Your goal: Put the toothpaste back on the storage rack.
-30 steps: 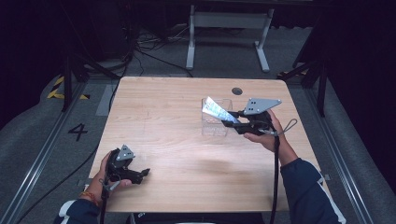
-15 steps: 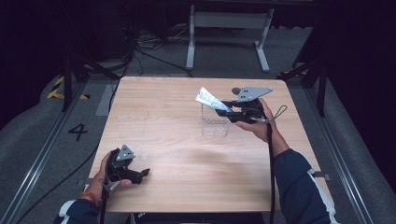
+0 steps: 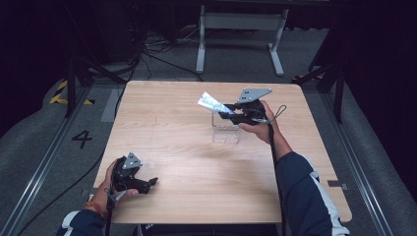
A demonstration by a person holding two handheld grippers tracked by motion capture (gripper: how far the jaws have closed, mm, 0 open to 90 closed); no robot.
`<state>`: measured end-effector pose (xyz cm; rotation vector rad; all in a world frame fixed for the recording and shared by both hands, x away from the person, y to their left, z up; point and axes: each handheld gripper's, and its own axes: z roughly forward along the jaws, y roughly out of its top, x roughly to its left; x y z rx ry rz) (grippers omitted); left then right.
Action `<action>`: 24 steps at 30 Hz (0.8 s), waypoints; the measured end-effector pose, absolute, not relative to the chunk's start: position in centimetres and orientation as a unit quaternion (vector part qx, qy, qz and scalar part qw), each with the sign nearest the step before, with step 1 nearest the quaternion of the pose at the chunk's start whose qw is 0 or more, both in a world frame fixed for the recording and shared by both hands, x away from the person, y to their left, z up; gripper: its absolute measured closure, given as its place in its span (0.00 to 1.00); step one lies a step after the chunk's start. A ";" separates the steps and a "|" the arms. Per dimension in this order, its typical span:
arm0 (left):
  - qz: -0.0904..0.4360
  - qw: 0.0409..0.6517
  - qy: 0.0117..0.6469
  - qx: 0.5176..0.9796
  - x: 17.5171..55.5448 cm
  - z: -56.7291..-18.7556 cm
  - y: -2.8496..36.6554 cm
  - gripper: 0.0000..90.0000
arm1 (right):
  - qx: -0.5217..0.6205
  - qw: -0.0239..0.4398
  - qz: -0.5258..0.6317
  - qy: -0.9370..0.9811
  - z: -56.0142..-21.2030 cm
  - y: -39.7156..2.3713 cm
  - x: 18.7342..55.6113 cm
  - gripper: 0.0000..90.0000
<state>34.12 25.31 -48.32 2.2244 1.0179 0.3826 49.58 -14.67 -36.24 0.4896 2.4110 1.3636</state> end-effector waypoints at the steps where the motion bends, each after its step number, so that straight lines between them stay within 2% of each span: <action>1: 0.146 0.327 0.388 0.850 34.1 -48.3 25.3 0.04 | 0.173 0.164 0.476 0.847 -36.5 -14.6 49.8 0.72; 22: 0.146 0.327 0.387 0.850 34.1 -48.3 25.3 0.04 | 0.175 0.162 0.421 0.875 -38.8 -14.8 51.5 0.72; 23: 0.145 0.327 0.388 0.849 34.1 -48.3 25.3 0.04 | 0.174 0.165 0.409 0.881 -39.1 -14.8 51.5 0.76; 24: 0.144 0.327 0.388 0.850 34.1 -48.3 25.3 0.04 | 0.166 0.161 0.413 0.881 -39.3 -14.9 51.5 0.85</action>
